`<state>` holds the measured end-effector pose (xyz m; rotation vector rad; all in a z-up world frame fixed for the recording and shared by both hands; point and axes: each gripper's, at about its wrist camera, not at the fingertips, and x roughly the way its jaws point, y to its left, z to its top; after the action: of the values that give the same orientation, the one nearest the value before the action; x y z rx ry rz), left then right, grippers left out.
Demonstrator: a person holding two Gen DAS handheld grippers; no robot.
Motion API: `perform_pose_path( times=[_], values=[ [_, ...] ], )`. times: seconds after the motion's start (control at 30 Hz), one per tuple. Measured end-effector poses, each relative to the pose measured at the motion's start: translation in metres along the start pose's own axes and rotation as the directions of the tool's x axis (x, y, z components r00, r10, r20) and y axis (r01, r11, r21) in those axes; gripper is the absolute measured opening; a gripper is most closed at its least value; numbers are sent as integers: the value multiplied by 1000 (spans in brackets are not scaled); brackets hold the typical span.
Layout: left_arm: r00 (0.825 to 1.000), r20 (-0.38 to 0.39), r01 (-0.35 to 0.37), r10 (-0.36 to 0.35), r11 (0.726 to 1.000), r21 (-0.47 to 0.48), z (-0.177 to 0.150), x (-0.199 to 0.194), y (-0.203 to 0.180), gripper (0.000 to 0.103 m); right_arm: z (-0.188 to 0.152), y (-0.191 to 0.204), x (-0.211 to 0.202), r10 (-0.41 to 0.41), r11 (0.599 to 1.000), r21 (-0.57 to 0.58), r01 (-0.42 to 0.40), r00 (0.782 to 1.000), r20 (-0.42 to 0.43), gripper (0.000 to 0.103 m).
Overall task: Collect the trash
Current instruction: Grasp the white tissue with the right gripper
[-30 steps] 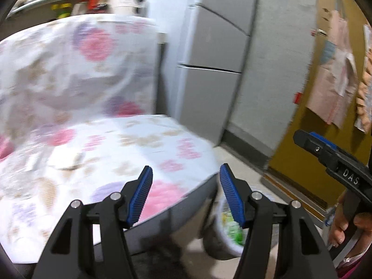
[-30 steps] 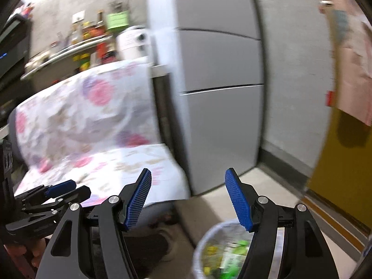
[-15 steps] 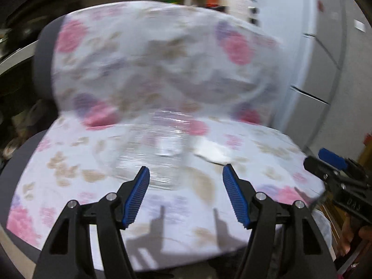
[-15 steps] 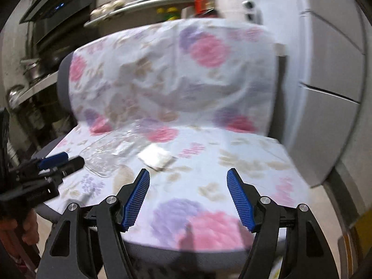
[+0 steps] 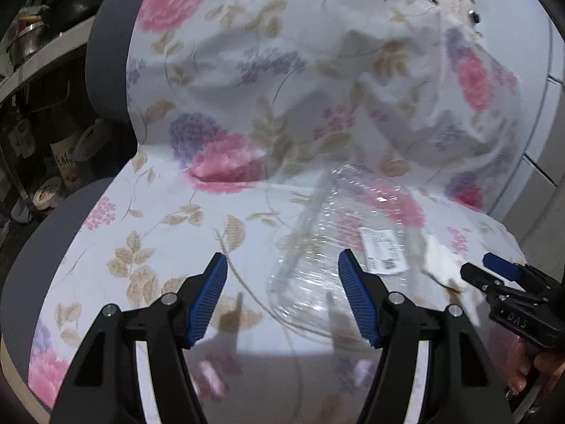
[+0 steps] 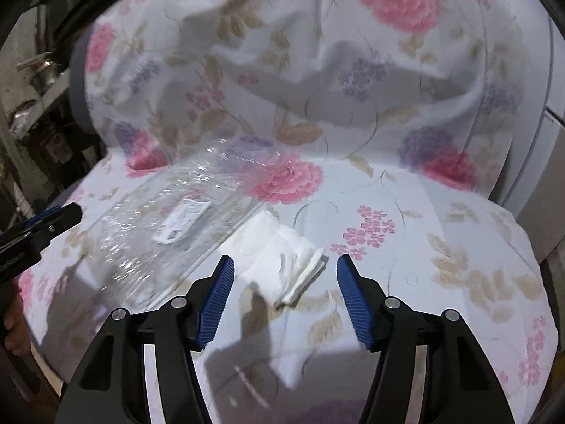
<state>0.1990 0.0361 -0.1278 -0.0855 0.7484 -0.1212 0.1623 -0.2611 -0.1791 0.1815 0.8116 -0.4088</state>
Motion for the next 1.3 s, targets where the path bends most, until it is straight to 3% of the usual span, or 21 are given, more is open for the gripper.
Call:
perform_pose_path(
  times=[0.23,0.4,0.5,0.63,0.83,0.87,1.07,1.3],
  values=[
    [997,-74,14,-14,1000,-2,0,27,2,64,-1,2,32,-9,1000,-11,8,994,-104,61],
    [995,-96,11,-10,1000,10,-1,35,-2,64,-2,0,33,15,1000,1,-15,995,-99,60],
    [993,-117,20,-19,1000,10,-1,42,-3,64,-2,3,31,68,998,-1,-68,994,-88,42],
    [987,-156,46,-45,999,1,1,53,-4,64,-1,8,23,107,994,11,-106,993,-53,9],
    [985,-167,53,-52,999,4,4,54,-3,64,2,7,-33,86,996,-1,-87,990,109,7],
    [985,-166,52,-50,999,8,4,54,-3,61,1,8,-43,77,997,-14,-76,989,126,7],
    [985,-160,71,-71,997,-10,-1,41,-7,13,-14,12,-93,38,997,-69,-25,981,188,7],
    [984,-143,100,-105,994,-45,-39,-6,-19,9,-34,10,-123,12,997,-77,5,977,213,7]
  ],
)
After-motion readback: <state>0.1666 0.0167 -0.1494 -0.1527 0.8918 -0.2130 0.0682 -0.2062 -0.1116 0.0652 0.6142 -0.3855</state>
